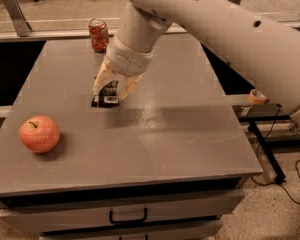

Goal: Move rxbar chocolate near apple

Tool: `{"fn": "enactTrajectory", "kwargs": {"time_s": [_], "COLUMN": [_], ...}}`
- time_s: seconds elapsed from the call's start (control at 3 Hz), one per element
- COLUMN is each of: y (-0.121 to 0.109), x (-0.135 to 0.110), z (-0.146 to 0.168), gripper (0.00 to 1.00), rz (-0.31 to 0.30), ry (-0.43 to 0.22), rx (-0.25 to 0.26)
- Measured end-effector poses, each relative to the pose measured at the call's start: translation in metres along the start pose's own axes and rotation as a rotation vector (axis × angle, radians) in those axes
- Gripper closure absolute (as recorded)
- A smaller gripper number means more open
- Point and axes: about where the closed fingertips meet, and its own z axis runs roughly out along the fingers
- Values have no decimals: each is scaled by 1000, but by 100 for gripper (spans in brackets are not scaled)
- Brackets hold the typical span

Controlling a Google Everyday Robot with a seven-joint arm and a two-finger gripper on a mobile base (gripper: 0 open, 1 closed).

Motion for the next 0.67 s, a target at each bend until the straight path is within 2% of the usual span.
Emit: {"fn": "enactTrajectory", "kwargs": {"time_s": [0.33,0.67], "y": [-29,-48], "x": [-11,-19], "z": [10,19], "gripper": [100,82], "rz": [-101,-195], "ry": [-22,-80], "rx": [32,93]}}
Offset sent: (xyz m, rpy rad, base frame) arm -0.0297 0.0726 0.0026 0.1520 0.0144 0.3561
